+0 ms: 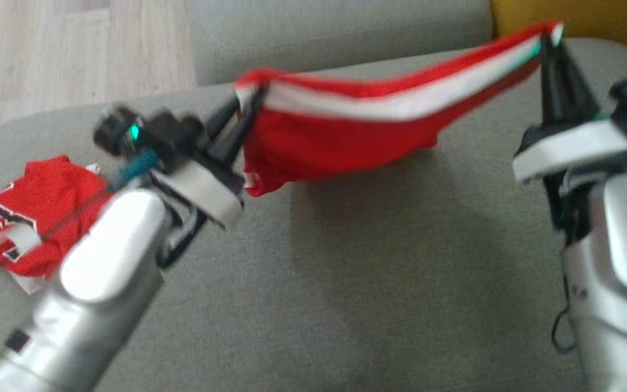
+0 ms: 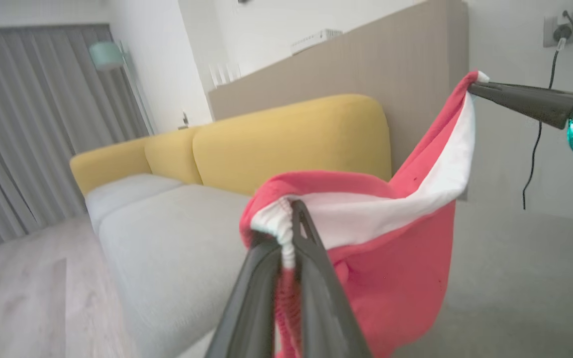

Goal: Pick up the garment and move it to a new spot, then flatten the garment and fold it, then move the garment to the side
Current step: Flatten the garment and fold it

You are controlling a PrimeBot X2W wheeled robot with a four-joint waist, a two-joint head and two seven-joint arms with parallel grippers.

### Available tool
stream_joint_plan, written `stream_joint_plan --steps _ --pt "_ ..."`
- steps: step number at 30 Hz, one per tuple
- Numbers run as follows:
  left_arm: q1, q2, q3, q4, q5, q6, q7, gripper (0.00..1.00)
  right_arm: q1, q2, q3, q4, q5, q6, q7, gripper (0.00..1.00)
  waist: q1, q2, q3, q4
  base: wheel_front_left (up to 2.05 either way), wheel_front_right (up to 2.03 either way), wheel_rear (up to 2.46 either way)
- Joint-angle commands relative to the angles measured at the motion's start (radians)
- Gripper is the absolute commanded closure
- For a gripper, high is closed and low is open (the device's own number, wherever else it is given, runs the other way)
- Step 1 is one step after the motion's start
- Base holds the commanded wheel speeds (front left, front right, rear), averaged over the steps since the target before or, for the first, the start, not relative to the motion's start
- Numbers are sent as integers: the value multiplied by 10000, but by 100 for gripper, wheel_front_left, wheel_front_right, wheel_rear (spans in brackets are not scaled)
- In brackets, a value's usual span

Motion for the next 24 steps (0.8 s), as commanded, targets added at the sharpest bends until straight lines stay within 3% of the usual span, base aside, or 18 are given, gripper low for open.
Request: stream_joint_plan --steps 1,8,16,21,24 --pt "-885 413 557 -366 -100 -56 120 100 -713 -117 301 -462 -7 -7 51 100 0 0 -228 -107 0 0 0" --pt "-1822 917 948 -779 -649 -98 685 100 -1289 -306 414 -707 134 -7 239 100 0 0 -574 -209 0 0 0" --pt "-446 1332 1038 -1865 -1627 9 1566 100 35 -317 -71 -1069 443 -7 845 100 0 0 -570 -61 0 0 0" --pt "-51 1657 1101 -2264 -1884 119 1955 100 272 -396 -105 -1307 658 -7 1241 100 0 0 -268 -57 0 0 0" --pt "-627 1749 1222 -2116 -2025 140 2405 100 -327 -582 17 -1166 650 -7 1498 100 0 0 474 -111 0 0 0"
